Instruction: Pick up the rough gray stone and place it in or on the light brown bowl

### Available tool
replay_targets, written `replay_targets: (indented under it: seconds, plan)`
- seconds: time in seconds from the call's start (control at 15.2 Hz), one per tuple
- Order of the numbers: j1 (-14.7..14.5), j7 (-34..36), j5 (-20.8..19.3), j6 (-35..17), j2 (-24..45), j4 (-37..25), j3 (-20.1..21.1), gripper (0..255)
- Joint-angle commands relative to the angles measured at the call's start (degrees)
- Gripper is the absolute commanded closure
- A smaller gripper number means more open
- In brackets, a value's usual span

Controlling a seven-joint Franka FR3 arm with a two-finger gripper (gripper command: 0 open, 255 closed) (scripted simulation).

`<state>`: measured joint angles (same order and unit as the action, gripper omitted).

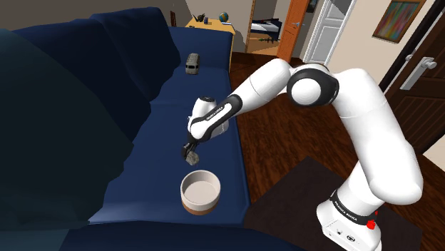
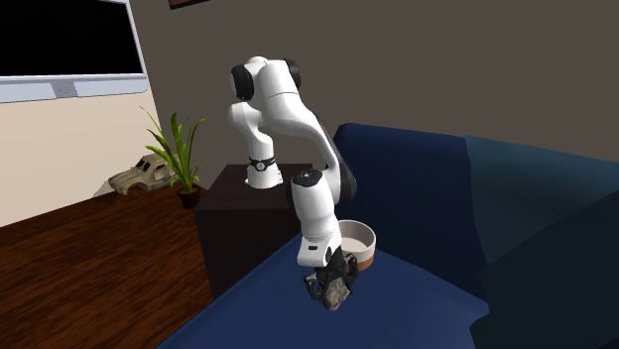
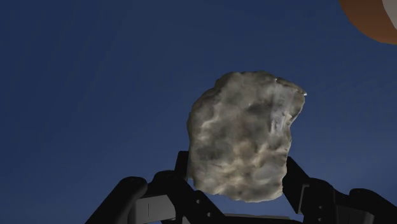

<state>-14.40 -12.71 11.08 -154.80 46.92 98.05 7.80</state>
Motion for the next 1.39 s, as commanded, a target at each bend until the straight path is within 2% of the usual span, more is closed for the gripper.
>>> replay_targets:
  seconds: [0.0, 1.32]
  plan:
    - [0.0, 0.2, 0.0, 0.8, -1.3, 0.6, 0.0, 255]
    - [0.0, 2.3, -0.4, 10.1, -13.1, 2.9, -0.4, 255]
